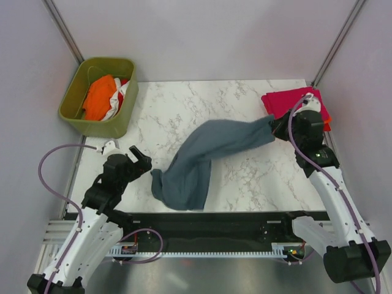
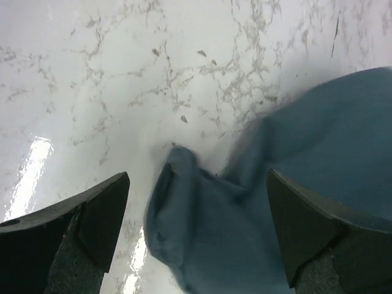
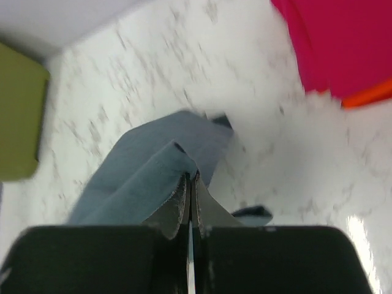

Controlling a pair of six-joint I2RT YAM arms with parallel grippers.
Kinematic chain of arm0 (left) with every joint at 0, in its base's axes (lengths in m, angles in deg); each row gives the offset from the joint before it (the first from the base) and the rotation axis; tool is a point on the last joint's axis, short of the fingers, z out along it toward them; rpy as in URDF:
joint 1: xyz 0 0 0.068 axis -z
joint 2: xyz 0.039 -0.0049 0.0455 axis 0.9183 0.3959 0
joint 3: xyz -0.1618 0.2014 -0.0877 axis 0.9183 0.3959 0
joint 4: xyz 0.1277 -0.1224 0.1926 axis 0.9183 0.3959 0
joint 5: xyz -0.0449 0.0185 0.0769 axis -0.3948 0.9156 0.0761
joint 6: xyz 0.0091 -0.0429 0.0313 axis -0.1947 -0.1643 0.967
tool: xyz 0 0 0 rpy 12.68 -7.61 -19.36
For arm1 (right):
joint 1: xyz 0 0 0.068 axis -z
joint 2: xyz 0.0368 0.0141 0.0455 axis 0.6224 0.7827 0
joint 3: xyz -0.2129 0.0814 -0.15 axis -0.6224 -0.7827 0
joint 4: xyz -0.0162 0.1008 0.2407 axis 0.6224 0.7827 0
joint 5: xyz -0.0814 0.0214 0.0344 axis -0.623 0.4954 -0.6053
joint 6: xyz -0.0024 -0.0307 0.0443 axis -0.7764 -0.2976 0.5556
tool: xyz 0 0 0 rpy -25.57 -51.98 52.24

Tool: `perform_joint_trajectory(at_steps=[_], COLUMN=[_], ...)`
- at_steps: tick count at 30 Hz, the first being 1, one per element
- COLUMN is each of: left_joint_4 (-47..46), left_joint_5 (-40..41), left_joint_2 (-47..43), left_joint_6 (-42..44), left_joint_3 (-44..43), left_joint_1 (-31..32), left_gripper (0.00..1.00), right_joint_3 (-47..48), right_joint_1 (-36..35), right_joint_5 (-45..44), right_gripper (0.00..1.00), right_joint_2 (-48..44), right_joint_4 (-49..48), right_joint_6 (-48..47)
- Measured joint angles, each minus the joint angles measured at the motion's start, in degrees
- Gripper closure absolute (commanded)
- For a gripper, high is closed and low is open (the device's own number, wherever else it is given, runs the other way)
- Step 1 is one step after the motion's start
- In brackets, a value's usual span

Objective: Fold and stack the t-shirts
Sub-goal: Flatten the tshirt out

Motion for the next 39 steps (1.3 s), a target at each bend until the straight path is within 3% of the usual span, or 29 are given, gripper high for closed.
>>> perform_joint_trajectory(at_steps=[7, 16, 24, 26, 30, 34, 39], left_joint_4=[-2.91, -6.88, -8.28, -9.05, -12.5, -17.73, -19.15], left_joint_5=[-8.59, -13.86, -10.64, -10.03, -9.35, -9.29, -7.32], left_joint_2=[6.75, 19.8, 17.94, 17.14, 17.11, 17.64, 18.21], left_joint_6=[-0.04, 0.48, -1.73, -2.84, -5.84, -9.51, -10.34], left_joint_3=[-0.2, -0.11, 4.57, 6.38, 9.99, 14.21, 13.9], left_joint_1=[0.31, 3.41, 3.39, 3.39, 3.39, 3.39, 3.39], left_gripper=[0.03, 0.01, 0.05, 0.14, 0.45, 0.98, 0.98], right_joint_3=[-14.16, -14.51, -14.53, -14.67, -15.21, -15.82, -15.82], right_joint_1=[-0.15, -0.15, -0.15, -0.15, -0.15, -0.15, -0.15], right_joint_5=[4.09, 2.86, -0.11, -0.24, -0.37, -0.5, -1.18], right_gripper=[1.0, 1.0, 1.0, 1.0, 1.0, 1.0, 1.0], right_joint_2=[1.77, 2.14, 1.95, 1.86, 1.68, 1.49, 0.83], right_joint_4=[2.64, 0.57, 0.22, -0.46, -1.68, -2.36, -2.56], right_joint_6=[1.11, 0.87, 1.09, 1.2, 1.64, 2.05, 2.4])
